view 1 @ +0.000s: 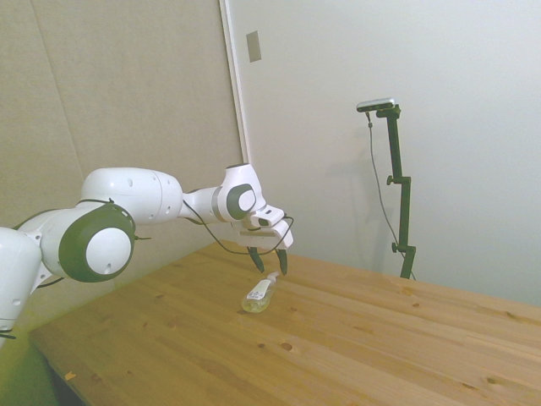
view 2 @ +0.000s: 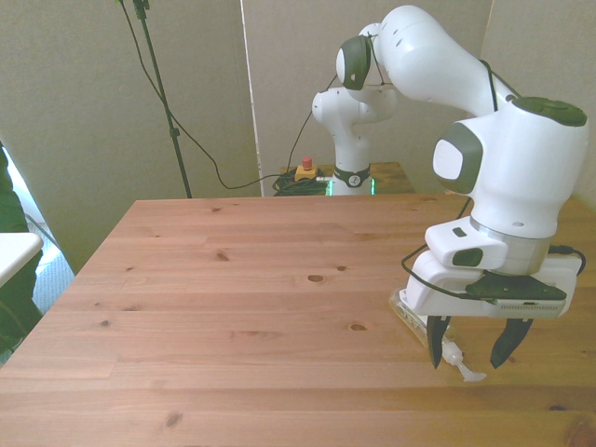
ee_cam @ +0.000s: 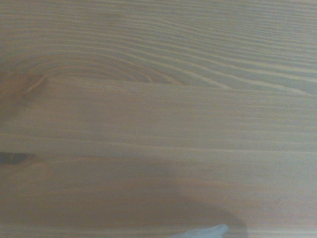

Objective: Stand the sanitizer

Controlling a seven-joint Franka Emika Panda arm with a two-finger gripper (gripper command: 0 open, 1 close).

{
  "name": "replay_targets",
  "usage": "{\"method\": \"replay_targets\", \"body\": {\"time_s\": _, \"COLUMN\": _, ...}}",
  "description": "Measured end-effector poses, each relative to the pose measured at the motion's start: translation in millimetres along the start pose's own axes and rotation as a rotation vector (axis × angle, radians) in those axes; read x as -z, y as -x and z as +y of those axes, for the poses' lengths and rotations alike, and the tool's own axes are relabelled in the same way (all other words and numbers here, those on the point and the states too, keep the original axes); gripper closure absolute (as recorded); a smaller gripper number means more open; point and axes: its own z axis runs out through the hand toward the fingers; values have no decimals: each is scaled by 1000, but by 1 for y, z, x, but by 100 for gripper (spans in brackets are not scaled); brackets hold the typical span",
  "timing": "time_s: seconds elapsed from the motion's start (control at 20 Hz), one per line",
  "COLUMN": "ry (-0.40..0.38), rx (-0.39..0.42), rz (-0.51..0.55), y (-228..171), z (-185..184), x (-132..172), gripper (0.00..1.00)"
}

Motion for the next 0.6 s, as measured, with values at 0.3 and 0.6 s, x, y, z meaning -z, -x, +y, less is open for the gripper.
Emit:
{"method": "replay_targets", "body": {"time_s": 0.3, "ry": 11, "rx": -9, "rz": -4, "y": -5, "z": 1, "x": -13, "gripper": 0}}
{"method": "replay_targets", "body": {"time_s": 0.6, "ry": 10, "rx": -21, "rz": -27, "y": -6, "z": 3, "x": -18, "gripper": 100}}
